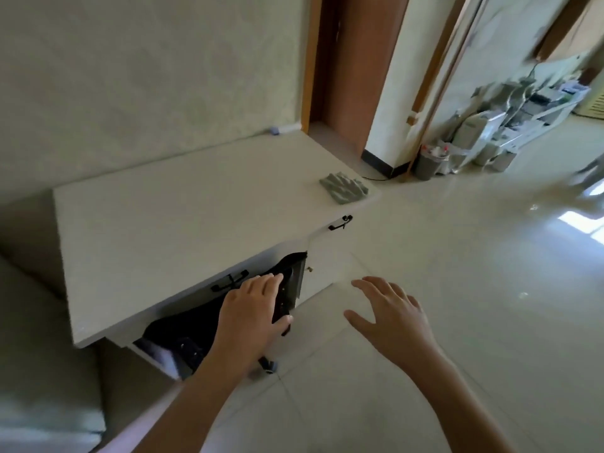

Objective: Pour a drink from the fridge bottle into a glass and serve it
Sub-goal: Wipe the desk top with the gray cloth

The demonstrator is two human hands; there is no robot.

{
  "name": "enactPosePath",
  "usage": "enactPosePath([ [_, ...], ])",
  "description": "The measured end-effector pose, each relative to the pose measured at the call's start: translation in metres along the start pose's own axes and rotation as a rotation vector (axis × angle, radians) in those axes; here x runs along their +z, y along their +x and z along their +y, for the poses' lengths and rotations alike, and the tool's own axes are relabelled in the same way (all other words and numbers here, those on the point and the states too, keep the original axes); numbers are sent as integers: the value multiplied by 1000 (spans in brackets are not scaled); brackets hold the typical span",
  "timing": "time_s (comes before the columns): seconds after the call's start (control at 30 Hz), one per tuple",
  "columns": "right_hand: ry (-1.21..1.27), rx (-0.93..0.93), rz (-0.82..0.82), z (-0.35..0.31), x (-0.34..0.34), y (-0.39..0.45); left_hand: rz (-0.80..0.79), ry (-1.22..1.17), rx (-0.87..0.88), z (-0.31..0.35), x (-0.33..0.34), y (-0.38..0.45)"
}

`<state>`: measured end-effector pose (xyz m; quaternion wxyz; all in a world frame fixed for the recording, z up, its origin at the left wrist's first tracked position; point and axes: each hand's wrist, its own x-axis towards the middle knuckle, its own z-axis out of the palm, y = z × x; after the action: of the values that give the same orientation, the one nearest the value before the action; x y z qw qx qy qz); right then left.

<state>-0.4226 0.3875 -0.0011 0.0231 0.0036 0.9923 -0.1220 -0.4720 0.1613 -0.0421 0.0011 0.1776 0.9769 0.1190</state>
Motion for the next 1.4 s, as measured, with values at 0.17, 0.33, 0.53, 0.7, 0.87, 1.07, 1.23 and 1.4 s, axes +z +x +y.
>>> enactPosePath([
  [0.17,-3,-117,-71,7,8,72,-27,5,-131,-19,8,35],
  [0.33,-14,-187,-108,8,20,152,-24,-9,-211,-40,25,94],
  [0.53,-37,-203,-163,23,24,248,-48,-37,-192,-50,42,194],
  [0.7,-35,-154,-181,48,25,316,-81,-36,-162,-52,52,265],
  [0.87,-40,-57,-275,73,39,388,-133,-99,-226,-57,67,303],
  [1.07,-77,30,-418,105,72,485,-171,-113,-360,-59,94,347],
  [1.23,-125,39,-577,140,98,539,-190,-121,-444,-52,122,393],
  [1.4,-180,6,-651,156,120,559,-334,-25,-531,-59,168,427],
])
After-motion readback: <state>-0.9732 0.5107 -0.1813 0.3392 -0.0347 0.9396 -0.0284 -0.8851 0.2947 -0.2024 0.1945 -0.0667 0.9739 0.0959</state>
